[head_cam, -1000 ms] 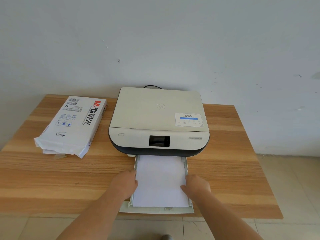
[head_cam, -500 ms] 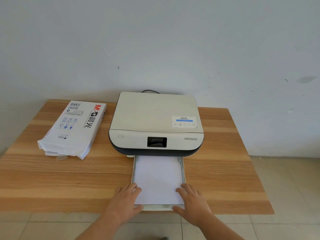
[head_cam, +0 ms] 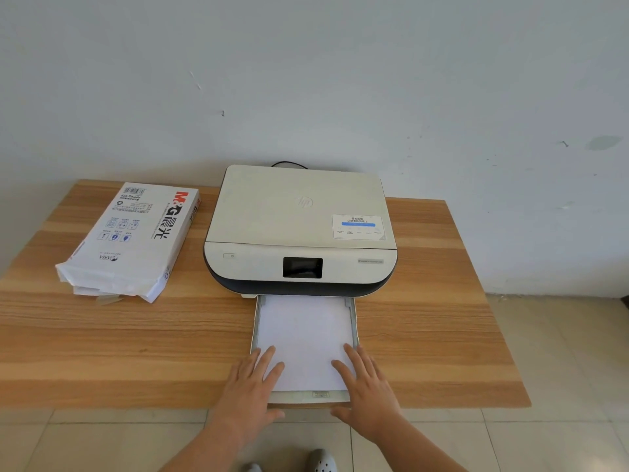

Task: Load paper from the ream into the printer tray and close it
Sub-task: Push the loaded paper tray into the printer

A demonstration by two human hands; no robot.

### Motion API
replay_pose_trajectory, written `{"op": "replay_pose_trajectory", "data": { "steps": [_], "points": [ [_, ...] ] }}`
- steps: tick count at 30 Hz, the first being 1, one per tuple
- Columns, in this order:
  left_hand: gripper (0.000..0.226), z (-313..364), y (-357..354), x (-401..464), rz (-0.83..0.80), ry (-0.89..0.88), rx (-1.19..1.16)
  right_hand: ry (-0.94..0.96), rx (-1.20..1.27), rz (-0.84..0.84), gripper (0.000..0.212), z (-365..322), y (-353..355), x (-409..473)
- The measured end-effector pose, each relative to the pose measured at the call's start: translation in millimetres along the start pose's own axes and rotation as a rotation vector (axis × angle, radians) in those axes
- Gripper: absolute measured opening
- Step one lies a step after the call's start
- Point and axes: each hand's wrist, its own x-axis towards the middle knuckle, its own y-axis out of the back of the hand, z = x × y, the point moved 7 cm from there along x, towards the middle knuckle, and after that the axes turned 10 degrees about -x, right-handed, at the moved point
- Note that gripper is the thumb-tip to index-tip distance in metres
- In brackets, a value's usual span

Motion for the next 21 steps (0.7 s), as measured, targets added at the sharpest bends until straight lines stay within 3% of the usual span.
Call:
{"op": "replay_pose_trajectory", "data": {
  "steps": [10,13,17,21],
  "points": [
    [0.081,-1,3,7,-0.018,-0.045,0.005,-0.008,0.035,-0.025,0.080,2,-6,2],
    [0.082,-3,3,7,0.006,-0.048,-0.004,-0.031,0.024,-0.112,0.084,2,-14,0],
    [0.080,-7,3,8,0.028,-0.037,0.014,-0.049,-0.008,-0.033,0.087,5,-8,3],
    [0.081,-11,8,9,0.076,-0.055,0.053,-0.018,0.009,-0.064,0.080,5,-7,4]
  ]
}}
